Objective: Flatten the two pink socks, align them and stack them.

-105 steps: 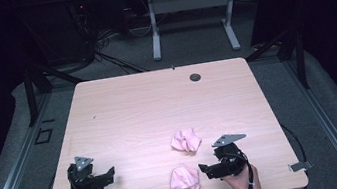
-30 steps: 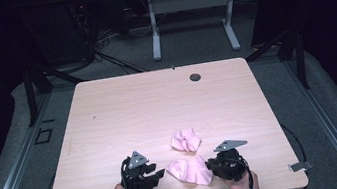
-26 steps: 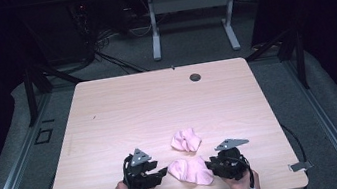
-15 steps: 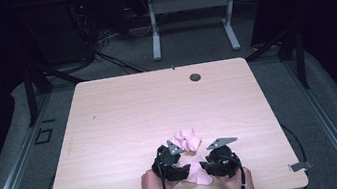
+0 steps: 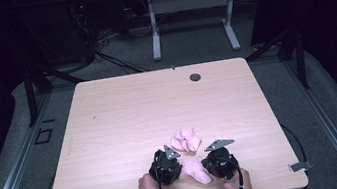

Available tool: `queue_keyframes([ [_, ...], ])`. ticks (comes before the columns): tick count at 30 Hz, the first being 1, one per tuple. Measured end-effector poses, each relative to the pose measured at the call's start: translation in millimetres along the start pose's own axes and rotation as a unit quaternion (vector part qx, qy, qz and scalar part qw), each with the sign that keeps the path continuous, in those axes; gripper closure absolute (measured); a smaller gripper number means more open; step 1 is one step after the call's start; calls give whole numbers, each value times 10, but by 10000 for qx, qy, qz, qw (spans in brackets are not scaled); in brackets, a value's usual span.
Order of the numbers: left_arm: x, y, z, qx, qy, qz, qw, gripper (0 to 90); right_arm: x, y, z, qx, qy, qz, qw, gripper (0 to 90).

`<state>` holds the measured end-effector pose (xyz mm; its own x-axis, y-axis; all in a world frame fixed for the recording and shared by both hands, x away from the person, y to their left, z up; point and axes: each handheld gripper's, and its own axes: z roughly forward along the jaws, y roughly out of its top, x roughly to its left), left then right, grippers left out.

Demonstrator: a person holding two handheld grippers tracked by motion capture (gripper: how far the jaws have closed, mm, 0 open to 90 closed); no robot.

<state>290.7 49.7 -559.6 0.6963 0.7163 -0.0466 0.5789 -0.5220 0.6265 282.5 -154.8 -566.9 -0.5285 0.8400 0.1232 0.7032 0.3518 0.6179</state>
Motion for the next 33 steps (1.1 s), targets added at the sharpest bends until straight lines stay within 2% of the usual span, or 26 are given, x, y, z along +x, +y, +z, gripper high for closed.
queue_keyframes([
  [1, 0, 0, 0, 0, 0, 0, 10000, 835, 0, 0, 0, 0, 0, 0, 10000, 879],
  [4, 21, -42, -107, -265, -27, -28, 9996, 830, -4, -7, -65, -205, -67, 93, 9997, 880],
  [7, 41, -96, -207, -453, -93, -80, 9989, 823, -14, -5, -107, -248, -116, 111, 9996, 880],
  [8, 53, -147, -246, -510, -158, -131, 9985, 816, -15, -8, -131, -378, -161, 136, 9991, 880],
  [11, 68, -220, -291, -461, -154, -114, 9988, 810, -7, -8, -158, -399, -219, 102, 9989, 880],
  [15, 120, -388, -341, -363, -119, -313, 9988, 747, 1, -13, -193, -338, -302, 26, 9990, 879],
  [17, 172, -463, -384, -308, -130, -397, 9986, 701, 1, -26, -203, -345, -243, 25, 9991, 877],
  [20, 226, -515, -483, -374, -84, -574, 9976, 615, 0, -43, -207, -313, -186, 35, 9993, 864],
  [24, 293, -479, -640, -579, -68, -752, 9955, 532, -29, -50, -228, -325, -171, 79, 9993, 765],
  [28, 332, -346, -698, -733, -30, -773, 9943, 458, -79, -44, -254, -337, -133, 150, 9992, 660],
  [30, 343, -219, -600, -607, -27, -731, 9955, 442, -85, -47, -234, -226, -108, 131, 9996, 595],
  [32, 340, -185, -548, -519, -50, -723, 9960, 445, -84, -52, -223, -210, -101, 111, 9997, 594],
  [33, 339, -154, -479, -387, -34, -697, 9968, 452, -75, -65, -180, -132, -83, 108, 9998, 596],
])
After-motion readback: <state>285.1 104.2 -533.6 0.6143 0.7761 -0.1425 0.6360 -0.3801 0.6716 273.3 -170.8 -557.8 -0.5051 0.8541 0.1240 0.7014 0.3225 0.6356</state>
